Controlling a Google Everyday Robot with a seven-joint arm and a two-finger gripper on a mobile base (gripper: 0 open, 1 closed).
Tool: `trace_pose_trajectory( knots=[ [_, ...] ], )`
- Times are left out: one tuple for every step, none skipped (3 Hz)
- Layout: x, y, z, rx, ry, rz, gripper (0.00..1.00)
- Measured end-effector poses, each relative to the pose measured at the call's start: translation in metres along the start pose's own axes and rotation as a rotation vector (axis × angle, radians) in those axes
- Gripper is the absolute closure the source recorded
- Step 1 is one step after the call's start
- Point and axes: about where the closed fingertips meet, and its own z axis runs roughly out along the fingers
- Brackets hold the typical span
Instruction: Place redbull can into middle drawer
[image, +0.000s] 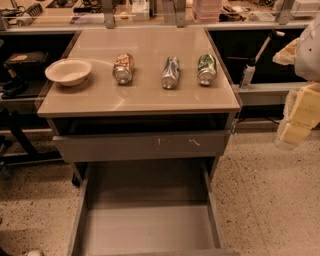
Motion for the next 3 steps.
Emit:
trace_pose_trajectory(
  knots=[
    [0.000,0.000,0.000,0.000,0.000,0.000,0.00],
    [-0.004,-0.005,-0.001,-0.004,-0.009,0.017,0.00],
    [-0.018,-0.022,0.004,-0.032,-0.004,0.049,0.00]
  ],
)
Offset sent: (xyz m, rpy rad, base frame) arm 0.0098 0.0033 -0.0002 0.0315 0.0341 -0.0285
